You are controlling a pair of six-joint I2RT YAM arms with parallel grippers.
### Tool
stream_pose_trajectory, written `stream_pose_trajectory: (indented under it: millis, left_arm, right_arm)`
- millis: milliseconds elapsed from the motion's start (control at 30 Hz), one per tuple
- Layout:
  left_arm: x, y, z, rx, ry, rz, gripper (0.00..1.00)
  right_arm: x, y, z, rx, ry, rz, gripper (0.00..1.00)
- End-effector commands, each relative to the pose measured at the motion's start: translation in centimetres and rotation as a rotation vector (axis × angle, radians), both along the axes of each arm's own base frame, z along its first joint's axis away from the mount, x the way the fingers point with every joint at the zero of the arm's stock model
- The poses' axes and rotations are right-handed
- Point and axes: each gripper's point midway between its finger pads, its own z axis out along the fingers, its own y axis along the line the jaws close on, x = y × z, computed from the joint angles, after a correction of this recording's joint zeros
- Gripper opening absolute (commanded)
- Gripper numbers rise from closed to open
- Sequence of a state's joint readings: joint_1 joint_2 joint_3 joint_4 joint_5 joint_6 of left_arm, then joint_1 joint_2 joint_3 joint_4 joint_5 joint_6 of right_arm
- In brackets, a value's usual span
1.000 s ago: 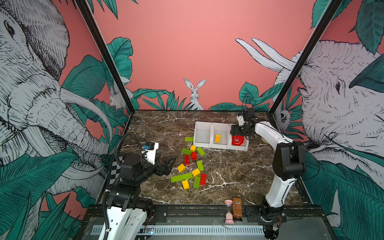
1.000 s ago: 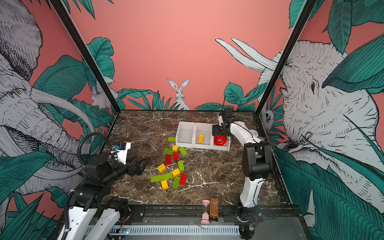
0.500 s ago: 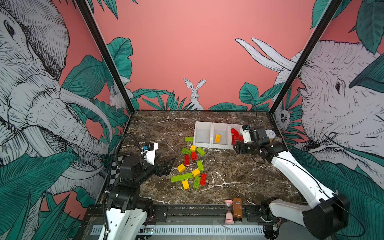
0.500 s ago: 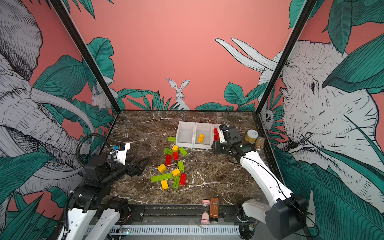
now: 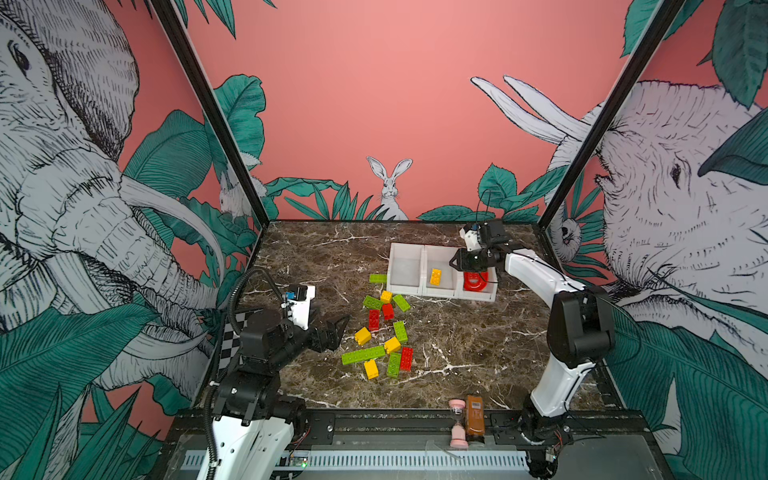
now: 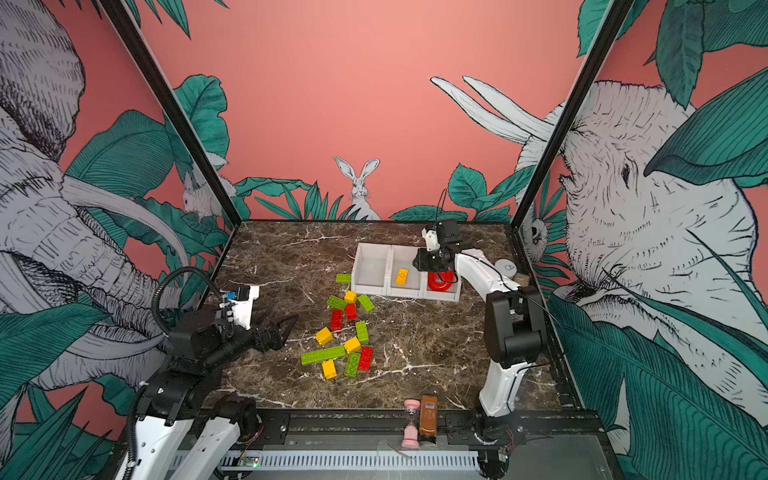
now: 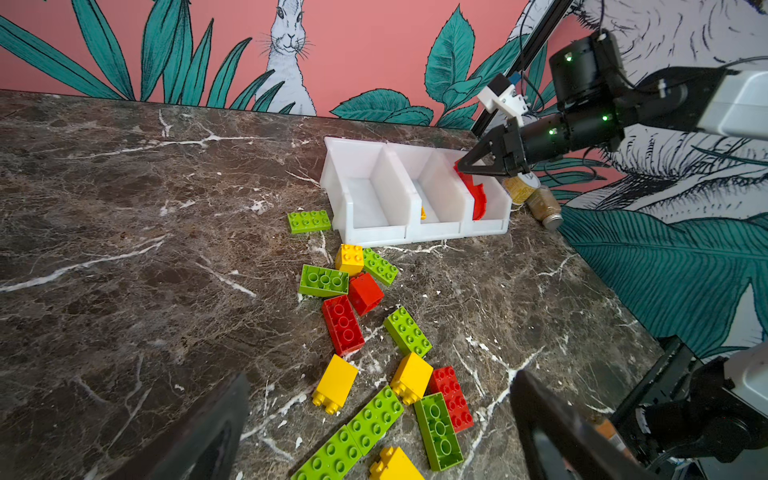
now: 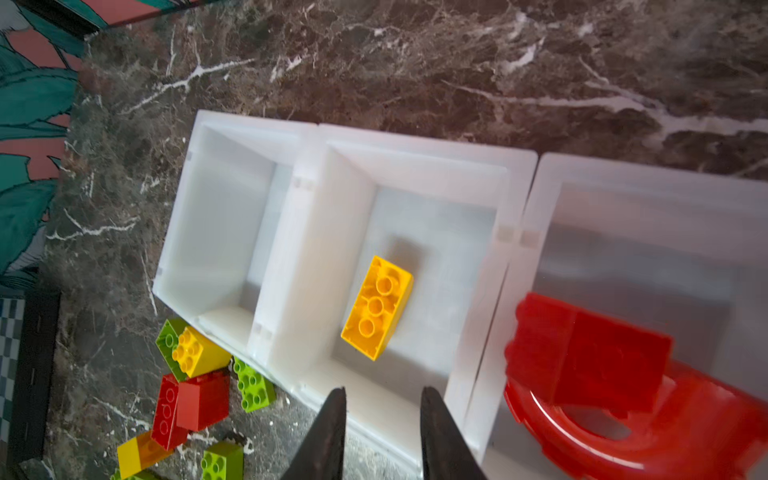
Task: Sort the legos into containers by color
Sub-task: 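Raise the right gripper and move it down to another red brick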
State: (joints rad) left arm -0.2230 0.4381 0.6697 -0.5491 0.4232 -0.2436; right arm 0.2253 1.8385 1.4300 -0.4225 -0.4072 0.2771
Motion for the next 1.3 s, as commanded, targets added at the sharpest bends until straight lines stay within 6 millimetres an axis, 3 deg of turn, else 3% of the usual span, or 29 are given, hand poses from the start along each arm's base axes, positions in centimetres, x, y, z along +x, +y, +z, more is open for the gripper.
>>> stream_pose_trajectory:
  millis: [0, 200, 367, 600, 700, 800, 967, 1067, 1267]
  left_arm:
    - [0.0, 0.2, -0.1, 0.013, 0.004, 0.008, 0.99]
    - [0.0, 0.2, -0.2, 0.017, 0.005, 0.012, 0.99]
    - [0.1, 0.2, -0.3, 0.016, 0.012, 0.010, 0.99]
    - [0.1, 0.2, -0.3, 0.016, 0.011, 0.010, 0.99]
    - [0.1, 0.2, -0.2, 0.016, 0.006, 0.012, 0.99]
    - [0.1, 0.3, -0.1, 0.015, 0.001, 0.017, 0.99]
    - [0.1, 0.2, -0.1, 0.011, 0.004, 0.014, 0.99]
    - [0.0, 0.1, -0.2, 0.009, 0.010, 0.006, 0.99]
    - [0.2, 0.3, -0.3, 0.017, 0.013, 0.024, 0.99]
  right_arm:
    - [1.8, -0.2, 0.2, 0.041, -0.018, 0.003, 0.29]
    - [2.5, -2.3, -1.9, 0.019, 0.033, -0.032, 0.27]
    - [2.2, -4.9, -2.0, -0.020, 0.034, -0.086, 0.27]
    - [1.7, -7.4, -0.1, -0.092, 0.010, -0.124, 0.31]
    - [0.1, -6.8, 1.9, -0.088, -0.010, -0.111, 0.34]
    - [-3.3, -5.3, 3.5, -0.116, -0.024, -0.097, 0.38]
    - [-12.1, -1.2, 4.0, -0.073, -0.006, -0.089, 0.43]
    - [-17.2, 1.2, 3.1, -0.028, 0.024, -0.092, 0.44]
    - [-23.7, 5.4, 1.0, -0.037, 0.075, -0.022, 0.44]
